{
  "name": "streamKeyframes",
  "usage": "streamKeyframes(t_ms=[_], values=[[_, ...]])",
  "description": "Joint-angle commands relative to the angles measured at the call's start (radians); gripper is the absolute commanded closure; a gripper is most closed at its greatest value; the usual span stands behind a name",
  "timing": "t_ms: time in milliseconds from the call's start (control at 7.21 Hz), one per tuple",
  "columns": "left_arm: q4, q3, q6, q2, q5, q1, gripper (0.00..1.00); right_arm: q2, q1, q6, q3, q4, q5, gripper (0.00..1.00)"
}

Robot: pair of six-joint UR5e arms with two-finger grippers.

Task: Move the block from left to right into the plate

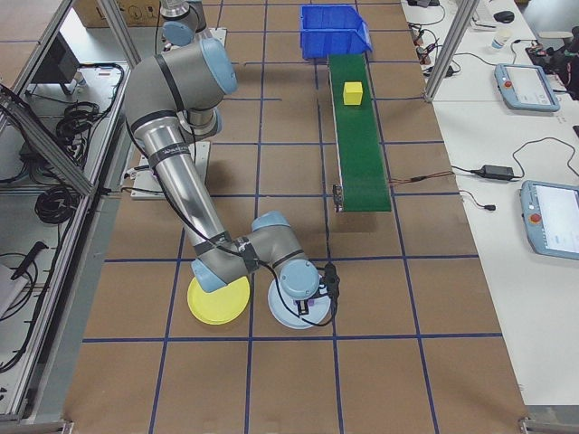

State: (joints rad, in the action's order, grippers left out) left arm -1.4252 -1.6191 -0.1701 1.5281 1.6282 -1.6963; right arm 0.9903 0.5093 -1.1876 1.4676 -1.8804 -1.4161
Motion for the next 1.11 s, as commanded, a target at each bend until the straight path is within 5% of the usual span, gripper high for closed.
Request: streamKeyframes(t_ms=[0, 693, 971], values=[[0.002, -0.001, -0.009, 0.009, -0.001, -0.005, 0.00, 0.027, 0.000, 0.000, -0.003, 0.003, 0.005, 0.00], [-0.009, 0.001, -0.011, -0.008, 0.009, -0.011, 0.00, 0.143, 0.254, 0.130, -0.009, 0.021, 0.016, 0.01], [-0.009, 0.001, -0.013, -0.006, 0.008, -0.011, 0.00, 0.143, 0.365, 0.315, -0.010, 0.113, 0.019, 0.03]])
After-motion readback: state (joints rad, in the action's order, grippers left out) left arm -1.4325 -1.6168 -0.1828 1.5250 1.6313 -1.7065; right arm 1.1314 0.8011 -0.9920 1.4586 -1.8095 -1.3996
